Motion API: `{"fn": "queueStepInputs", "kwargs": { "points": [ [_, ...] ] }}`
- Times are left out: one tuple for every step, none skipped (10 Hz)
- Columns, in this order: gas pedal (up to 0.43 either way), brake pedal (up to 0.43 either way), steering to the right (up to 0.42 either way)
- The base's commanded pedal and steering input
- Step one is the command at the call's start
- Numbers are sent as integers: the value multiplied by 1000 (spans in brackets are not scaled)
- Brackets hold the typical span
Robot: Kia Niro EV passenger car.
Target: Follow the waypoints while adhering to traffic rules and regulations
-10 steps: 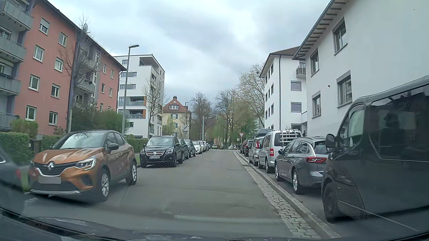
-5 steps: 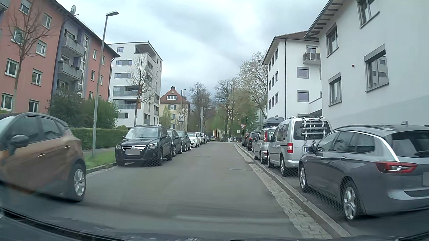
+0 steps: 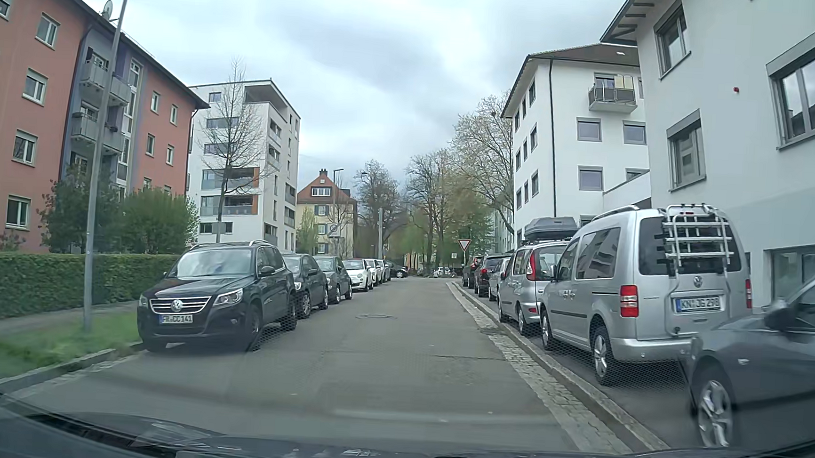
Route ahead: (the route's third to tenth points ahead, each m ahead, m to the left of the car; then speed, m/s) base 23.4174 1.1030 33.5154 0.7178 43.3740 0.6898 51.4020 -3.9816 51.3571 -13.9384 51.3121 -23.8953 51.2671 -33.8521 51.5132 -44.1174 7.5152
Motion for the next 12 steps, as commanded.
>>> {"fn": "queueStepInputs", "kwargs": {
  "points": [
    [138,0,2],
    [130,0,4],
    [130,0,3],
    [130,0,4],
    [130,0,5],
    [130,0,5],
    [130,0,3],
    [130,0,3],
    [130,0,3],
    [130,0,3],
    [130,0,3],
    [87,0,1]
  ]
}}
